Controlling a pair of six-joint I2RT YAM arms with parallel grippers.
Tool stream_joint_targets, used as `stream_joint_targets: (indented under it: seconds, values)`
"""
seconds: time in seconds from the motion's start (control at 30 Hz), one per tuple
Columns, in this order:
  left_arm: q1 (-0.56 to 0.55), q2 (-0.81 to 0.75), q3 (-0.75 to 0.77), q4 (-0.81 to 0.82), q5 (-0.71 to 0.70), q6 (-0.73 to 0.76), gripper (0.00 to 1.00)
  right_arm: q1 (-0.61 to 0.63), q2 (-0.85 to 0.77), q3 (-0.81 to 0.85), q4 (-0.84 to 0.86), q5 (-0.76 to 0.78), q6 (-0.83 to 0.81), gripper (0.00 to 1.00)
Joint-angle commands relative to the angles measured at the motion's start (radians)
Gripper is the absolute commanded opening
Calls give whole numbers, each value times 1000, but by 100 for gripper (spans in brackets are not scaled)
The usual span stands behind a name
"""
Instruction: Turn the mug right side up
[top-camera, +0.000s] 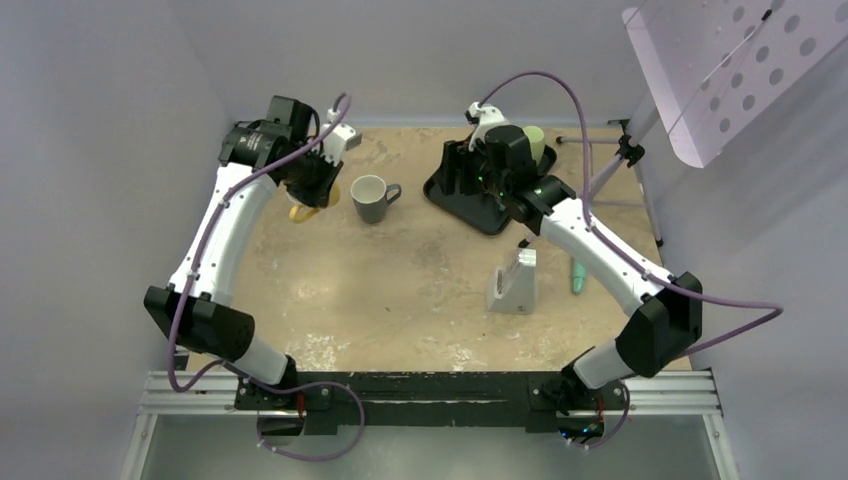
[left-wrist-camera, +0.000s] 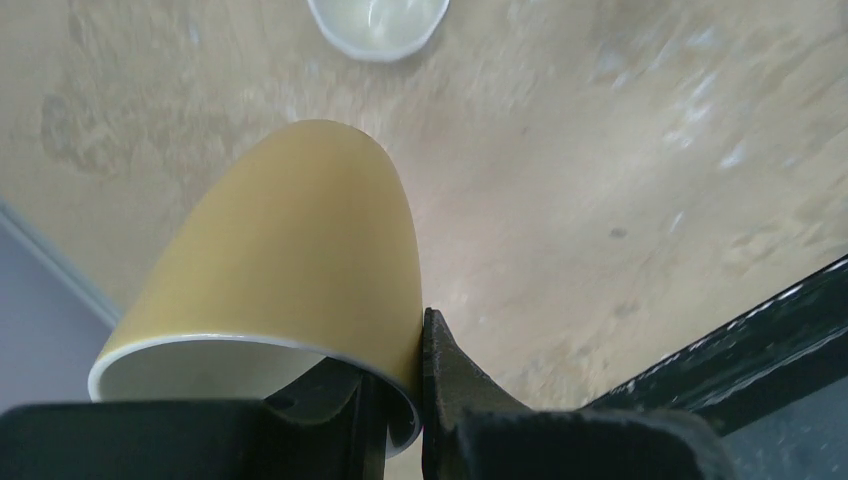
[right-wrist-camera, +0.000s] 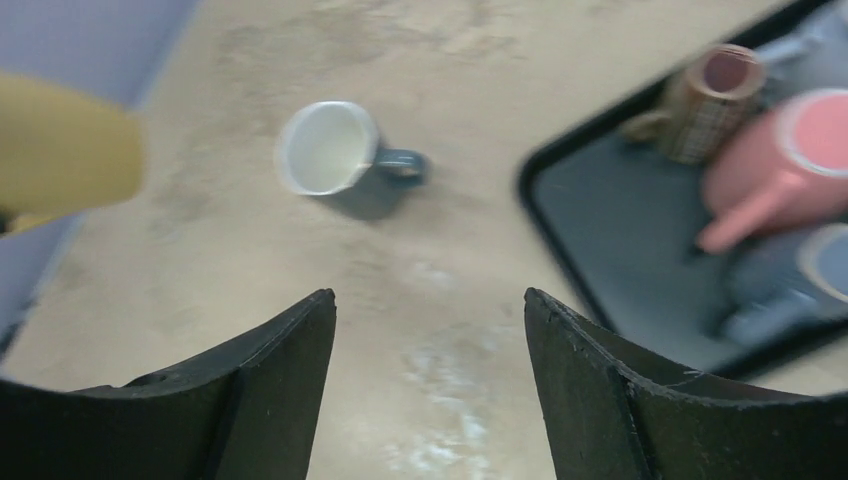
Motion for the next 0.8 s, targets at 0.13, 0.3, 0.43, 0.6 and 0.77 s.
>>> stream_joint_targets:
  seconds: [0.13,0.3,0.43,0.6,0.77]
  values:
    - [15,63,-293,99,-243,190,0,-146,99,28,-111,430,23,62]
    - [15,155,-325,164,-250,205,0,-157,168,-12,-15,521,76,59]
    - [16,198,-362,237,-194,227,0,-181,242,-20,-13,579,129,58]
    - [16,232,-392,283,-144,239,0,-211,267,-67,74,572,138,57]
    - [16,267,-413,294,-149,257,0,-249,306,-75,89,537,167,53]
